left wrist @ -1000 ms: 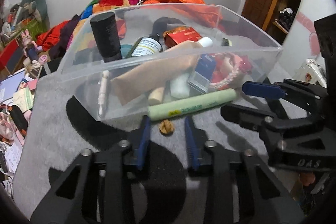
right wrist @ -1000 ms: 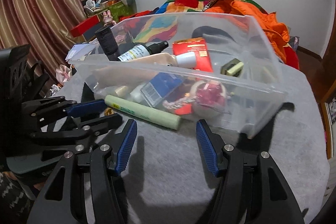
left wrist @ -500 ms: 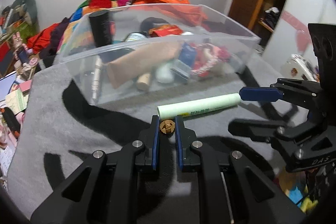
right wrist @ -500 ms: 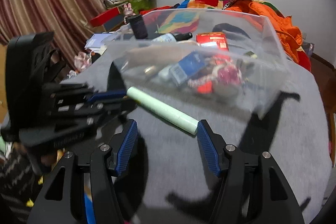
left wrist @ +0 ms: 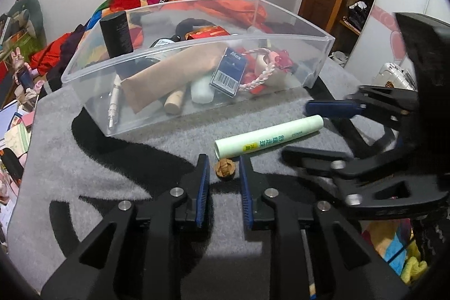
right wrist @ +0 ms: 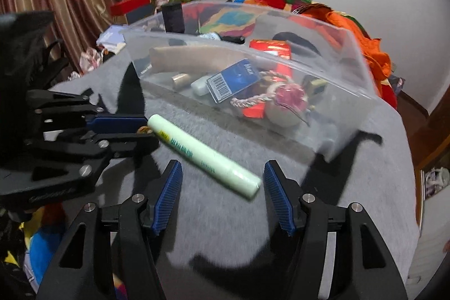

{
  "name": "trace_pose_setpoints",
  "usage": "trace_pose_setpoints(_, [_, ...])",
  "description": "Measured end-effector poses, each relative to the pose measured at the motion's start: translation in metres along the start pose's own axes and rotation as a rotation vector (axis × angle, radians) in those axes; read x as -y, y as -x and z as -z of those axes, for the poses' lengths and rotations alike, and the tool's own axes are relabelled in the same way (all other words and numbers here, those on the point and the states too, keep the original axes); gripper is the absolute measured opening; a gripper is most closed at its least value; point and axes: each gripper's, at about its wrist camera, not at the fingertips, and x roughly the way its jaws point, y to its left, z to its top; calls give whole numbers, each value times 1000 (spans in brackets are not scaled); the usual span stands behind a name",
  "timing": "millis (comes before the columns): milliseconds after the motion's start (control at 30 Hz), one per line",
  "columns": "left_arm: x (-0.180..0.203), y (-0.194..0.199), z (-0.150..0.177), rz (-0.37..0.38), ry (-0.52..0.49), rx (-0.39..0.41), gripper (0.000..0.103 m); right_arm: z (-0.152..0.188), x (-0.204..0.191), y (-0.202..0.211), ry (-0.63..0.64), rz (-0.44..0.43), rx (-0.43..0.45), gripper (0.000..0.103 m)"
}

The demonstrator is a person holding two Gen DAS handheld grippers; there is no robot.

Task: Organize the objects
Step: 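Grasp the green-white tube with the right tool while the left grasps the cork piece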

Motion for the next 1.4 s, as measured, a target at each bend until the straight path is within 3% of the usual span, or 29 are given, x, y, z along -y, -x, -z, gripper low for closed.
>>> trace_pose_setpoints(167, [2,-3,-1,-17,-16,16,23,-8,1,-9,16,-31,-8,55])
trace_pose_setpoints(333, [0,1,3,-36,-3,34,21,-1,-4,-2,38,-49,10,39])
trace_pose_setpoints(433, [-4,5,5,-24,20,33,13,6,-5,4,22,-101,6,17])
trace_pose_setpoints(467, [-5,6,5,-22,24,34,13,9,-4,8,12,-123,3,15])
trace_pose_setpoints(567, [-4,7,8,-26,18,35,13,16,-8,15,15,-157,-8,15])
trace_pose_setpoints(700, [-1,8,9,-40,10,38,13,12,-15,18,33,-116,-2,18])
trace_pose_setpoints(767, [-1,9,10,-40,15,40,13,7,-17,14,31,-101,2,24])
trace_pose_setpoints(933, [-3,16,12,-41,30,48,13,-5,-19,-6,18,-64,0,25])
trace_pose_setpoints(1033, [-4,22,13,-45,40,58,13,-6,-21,-5,20,-51,16,14])
trace_pose_setpoints(1400, [4,51,-3,-42,37,152,13,-3,-9,41,-63,-58,136,14])
